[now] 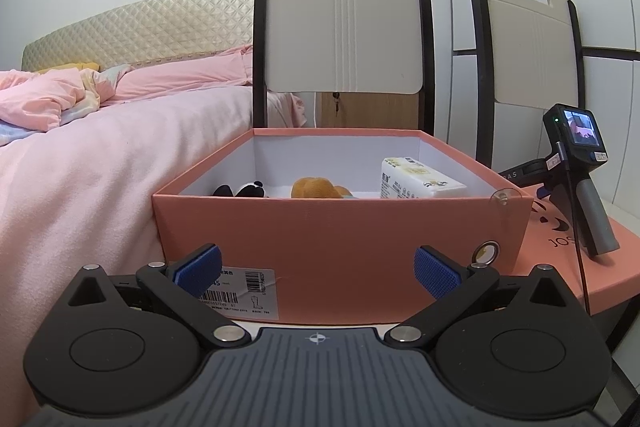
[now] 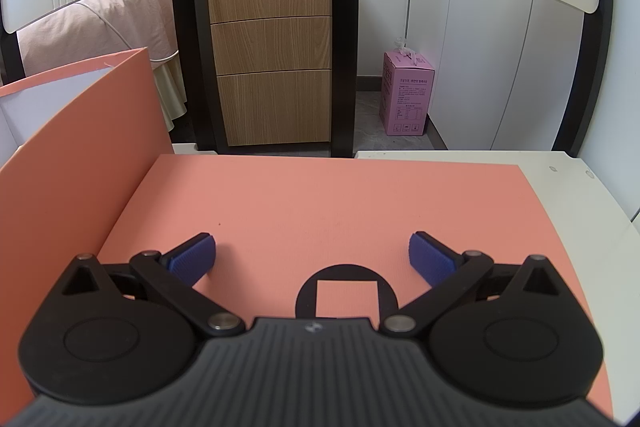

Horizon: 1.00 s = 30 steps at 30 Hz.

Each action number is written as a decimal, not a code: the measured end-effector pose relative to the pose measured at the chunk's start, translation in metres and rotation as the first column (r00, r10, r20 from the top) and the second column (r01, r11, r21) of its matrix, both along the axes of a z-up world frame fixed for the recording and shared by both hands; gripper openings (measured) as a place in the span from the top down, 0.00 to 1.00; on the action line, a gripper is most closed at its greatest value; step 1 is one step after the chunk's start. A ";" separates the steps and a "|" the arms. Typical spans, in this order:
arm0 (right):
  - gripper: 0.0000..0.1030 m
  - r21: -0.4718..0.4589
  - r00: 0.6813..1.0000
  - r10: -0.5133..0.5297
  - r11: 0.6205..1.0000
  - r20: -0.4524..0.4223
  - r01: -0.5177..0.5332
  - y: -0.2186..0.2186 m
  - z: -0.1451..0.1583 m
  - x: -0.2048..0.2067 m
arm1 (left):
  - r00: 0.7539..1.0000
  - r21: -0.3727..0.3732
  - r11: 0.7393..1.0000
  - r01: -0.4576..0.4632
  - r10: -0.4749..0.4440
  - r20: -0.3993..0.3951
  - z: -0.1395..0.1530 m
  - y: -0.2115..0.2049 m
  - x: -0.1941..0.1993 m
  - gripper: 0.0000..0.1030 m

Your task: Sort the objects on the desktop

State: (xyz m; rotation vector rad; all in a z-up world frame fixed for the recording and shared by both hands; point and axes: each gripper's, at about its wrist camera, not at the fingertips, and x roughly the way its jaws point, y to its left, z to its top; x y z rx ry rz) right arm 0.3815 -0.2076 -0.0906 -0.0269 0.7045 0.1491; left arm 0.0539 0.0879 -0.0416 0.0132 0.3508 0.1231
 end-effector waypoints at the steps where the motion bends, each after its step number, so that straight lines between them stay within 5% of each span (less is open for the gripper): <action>1: 0.00 0.000 1.000 0.000 1.000 0.000 0.000 0.000 0.000 0.000 | 1.000 0.001 1.000 0.002 -0.002 -0.001 0.000 0.000 0.000 0.00; 30: 0.00 0.000 1.000 0.000 1.000 0.000 0.000 0.000 0.000 0.000 | 1.000 0.003 1.000 0.005 -0.005 -0.002 -0.001 -0.001 0.000 0.00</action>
